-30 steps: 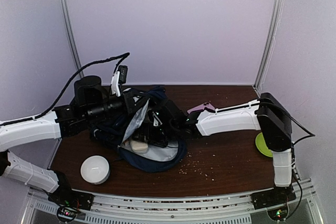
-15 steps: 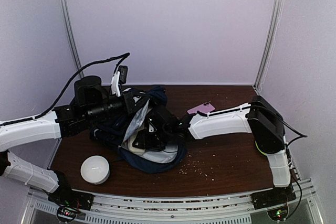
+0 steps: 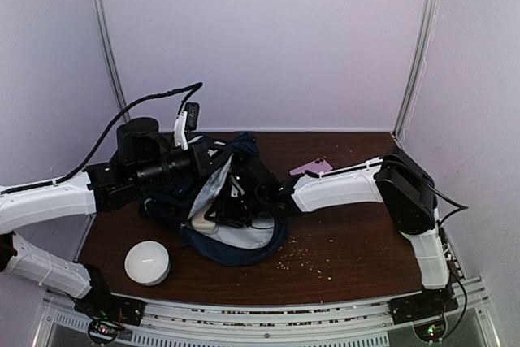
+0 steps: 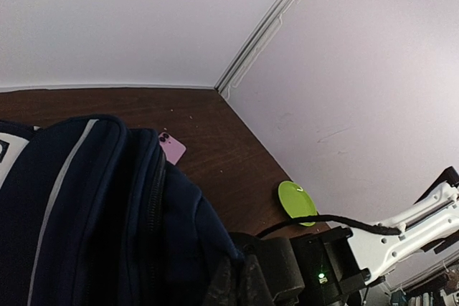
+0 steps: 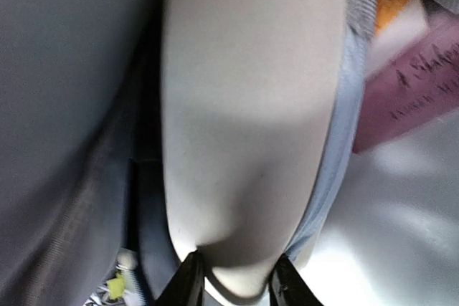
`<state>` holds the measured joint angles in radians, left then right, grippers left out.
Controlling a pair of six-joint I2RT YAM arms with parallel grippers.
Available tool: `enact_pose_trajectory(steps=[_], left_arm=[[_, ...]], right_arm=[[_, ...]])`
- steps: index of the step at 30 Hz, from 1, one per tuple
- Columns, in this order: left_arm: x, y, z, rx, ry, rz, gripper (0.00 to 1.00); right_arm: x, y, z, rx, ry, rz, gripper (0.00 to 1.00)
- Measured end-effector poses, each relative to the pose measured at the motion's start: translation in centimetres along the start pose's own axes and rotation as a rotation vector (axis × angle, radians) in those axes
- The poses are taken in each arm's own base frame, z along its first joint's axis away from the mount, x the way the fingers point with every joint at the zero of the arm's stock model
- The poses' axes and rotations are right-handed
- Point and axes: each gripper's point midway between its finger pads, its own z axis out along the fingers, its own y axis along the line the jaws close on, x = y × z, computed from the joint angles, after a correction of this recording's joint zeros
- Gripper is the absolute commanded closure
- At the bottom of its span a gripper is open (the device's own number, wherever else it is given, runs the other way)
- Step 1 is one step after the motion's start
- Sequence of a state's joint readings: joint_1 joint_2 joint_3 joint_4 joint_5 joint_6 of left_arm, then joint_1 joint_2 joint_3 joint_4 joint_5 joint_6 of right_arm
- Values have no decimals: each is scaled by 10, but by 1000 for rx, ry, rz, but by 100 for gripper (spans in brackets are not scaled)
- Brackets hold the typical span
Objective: Pack the student bag
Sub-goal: Place the stationery in the student bag.
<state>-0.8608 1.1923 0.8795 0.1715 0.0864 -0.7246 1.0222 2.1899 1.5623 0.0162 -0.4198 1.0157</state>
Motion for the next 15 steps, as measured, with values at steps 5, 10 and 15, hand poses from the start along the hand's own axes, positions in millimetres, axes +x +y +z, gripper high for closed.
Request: enact_pose_trajectory(steps=[5,10,15], left_arm=[[0,0,0,0,1,-5,100],[1,0,1,1,3,-9,100],[2,0,3,6,5,-16,100]], right_arm=[[-18,23,-3,-128,-79,52,74],[-45,24,-12,-183,-173,119,75],[-67,28,-17,-203,-231,175,73]])
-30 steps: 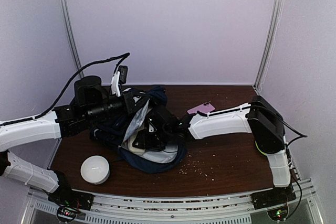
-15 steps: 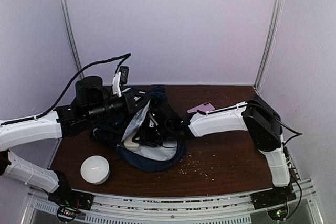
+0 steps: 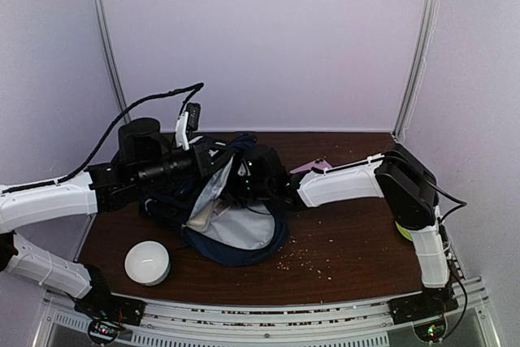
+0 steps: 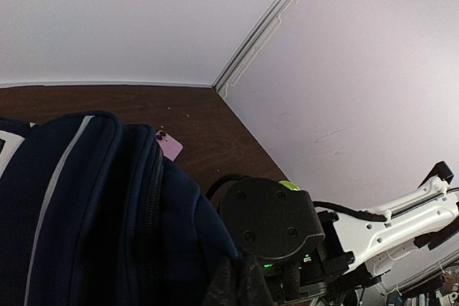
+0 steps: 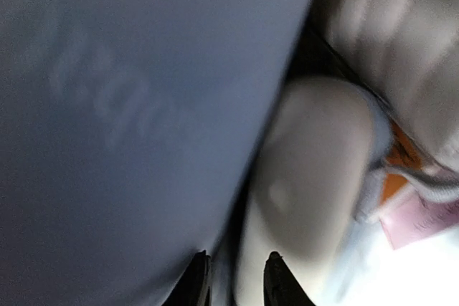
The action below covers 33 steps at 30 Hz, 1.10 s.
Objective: Pack the student bag
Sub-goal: Place the stationery in the student bag.
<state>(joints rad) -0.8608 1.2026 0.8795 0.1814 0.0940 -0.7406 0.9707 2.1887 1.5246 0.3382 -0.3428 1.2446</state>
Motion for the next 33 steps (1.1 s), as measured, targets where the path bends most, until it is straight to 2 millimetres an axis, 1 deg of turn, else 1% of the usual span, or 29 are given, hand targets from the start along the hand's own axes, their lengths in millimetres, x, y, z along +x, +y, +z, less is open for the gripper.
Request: enact_pose_trajectory(steps=[3,7,9,14,17,21,22,23,24,26,28,33], left_arm=[[-1,-1,0,3,-4,-3,100],[-1,0,0,1,-5,-2,100],[-1,0,0,0,-7,-2,100],[-2,0,0,-3,-10,0,100],[-2,1,0,-6,-11,8,100],[-3,1,0,-9,-14,13,100],[-3,1,0,-10,-14,14,100],[-3,1,0,-9,-14,15,100],[-2,2,0,-10,-13,15,100],[-2,2,0,-11,-11,14,100],[-2,2,0,-12,-10,14,100],[-2,2,0,-11,-12,14,100]], right_arm=[[-7,8,9,-31,-14,31,66],[-3,-1,15,-25,-1,57,56],[-3,0,13,-29,3,56,51],[1,2,-1,-14,23,23,43],[0,11,-16,-17,34,0,41],[3,25,-37,-25,47,-31,42],[4,26,-42,-23,49,-35,44],[5,23,-44,-13,54,-37,47],[6,25,-48,-16,53,-40,50],[9,20,-49,-6,59,-34,56],[15,10,-46,11,72,-14,61],[28,-19,-28,53,98,41,68]])
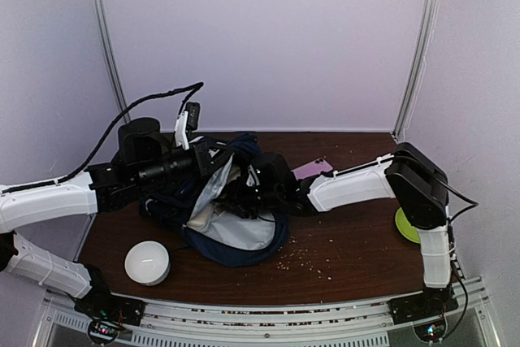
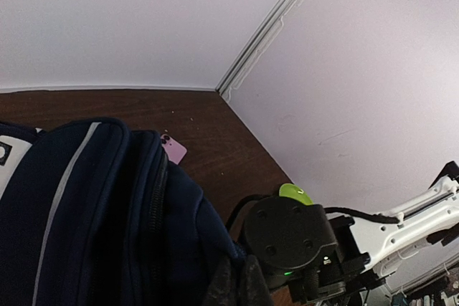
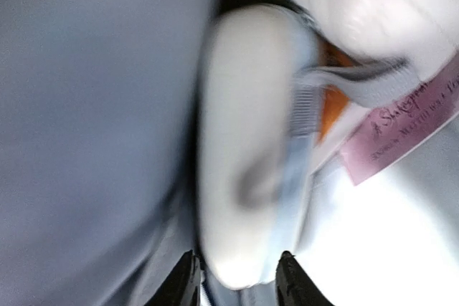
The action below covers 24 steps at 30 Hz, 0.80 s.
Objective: Pack the student bag
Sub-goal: Place the stationery in the student bag.
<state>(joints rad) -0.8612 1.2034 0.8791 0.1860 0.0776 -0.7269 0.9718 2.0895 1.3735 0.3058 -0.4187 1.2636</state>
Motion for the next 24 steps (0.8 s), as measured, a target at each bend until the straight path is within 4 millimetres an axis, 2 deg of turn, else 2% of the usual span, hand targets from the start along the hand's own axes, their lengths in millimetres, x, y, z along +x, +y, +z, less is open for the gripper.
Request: enact_pose_trajectory(steps=[5,9,14,16,21,24], left_arm=[[1,-1,0,4,3,-1,100],[2,-2,3,14,8,-11,100],[4,-4,10,33,17,-36,100],[5,-4,12,39,20,-47,100],[5,-5,14,46,19,-55,100],[4,-5,13,41,14,-52,100]], right_arm=[[8,-14,26,28,26,36,75],[7,-3,40,3,34,55,80],[2,6,52,-47,27,105,80],[1,8,56,-64,24,120,76],[-8,13,64,-94,21,135,49],[-8,13,58,-101,24,123,41]])
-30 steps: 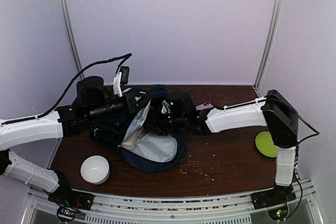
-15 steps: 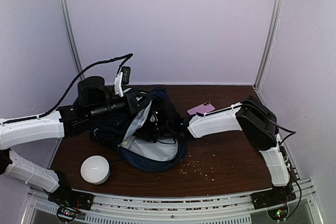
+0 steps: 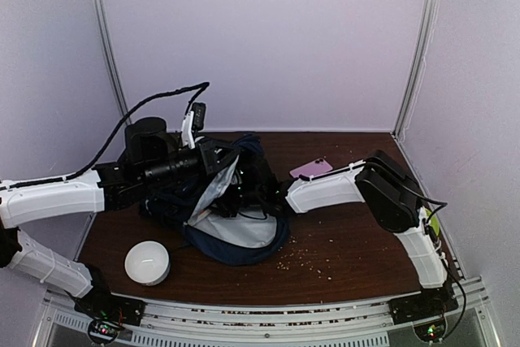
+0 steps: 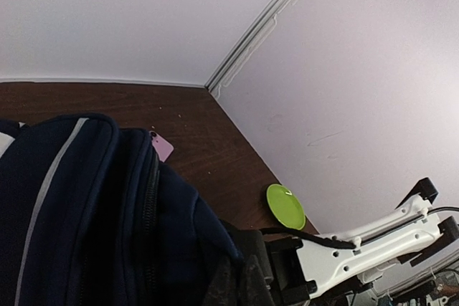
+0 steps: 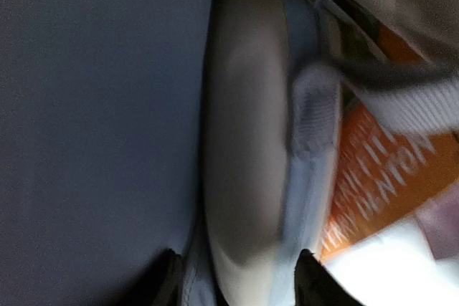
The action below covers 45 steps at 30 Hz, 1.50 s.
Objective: Pack the student bag
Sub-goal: Place the stationery in the student bag, then move the personal item to the center of the board.
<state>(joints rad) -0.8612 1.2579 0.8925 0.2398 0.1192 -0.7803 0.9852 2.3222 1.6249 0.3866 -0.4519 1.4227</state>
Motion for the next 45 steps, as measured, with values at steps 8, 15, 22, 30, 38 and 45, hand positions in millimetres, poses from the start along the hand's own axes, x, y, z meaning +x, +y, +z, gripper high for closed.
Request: enact_pose_trajectory(steps=[8,15,22,30,38,45], left_arm=[[-8,4,-5,-23,-26,5,100],[-21,7,-17,-59,-64,13,100],[-27,11,-33,-102,-97,40,100],[-3,30,-33,-136,-56,63,100],[33,57,-13,-196,65,108,100],[54,72,-6,-246,153,153,100]], right_arm=[[10,24,-42,10,4,-74,38],[27,17,-84,45,19,-117,38],[25,7,-157,169,-36,-239,39],[-67,-20,-267,400,-356,-332,39],[-175,-61,-322,718,-688,-231,38],[-245,-79,-302,817,-775,-136,35]])
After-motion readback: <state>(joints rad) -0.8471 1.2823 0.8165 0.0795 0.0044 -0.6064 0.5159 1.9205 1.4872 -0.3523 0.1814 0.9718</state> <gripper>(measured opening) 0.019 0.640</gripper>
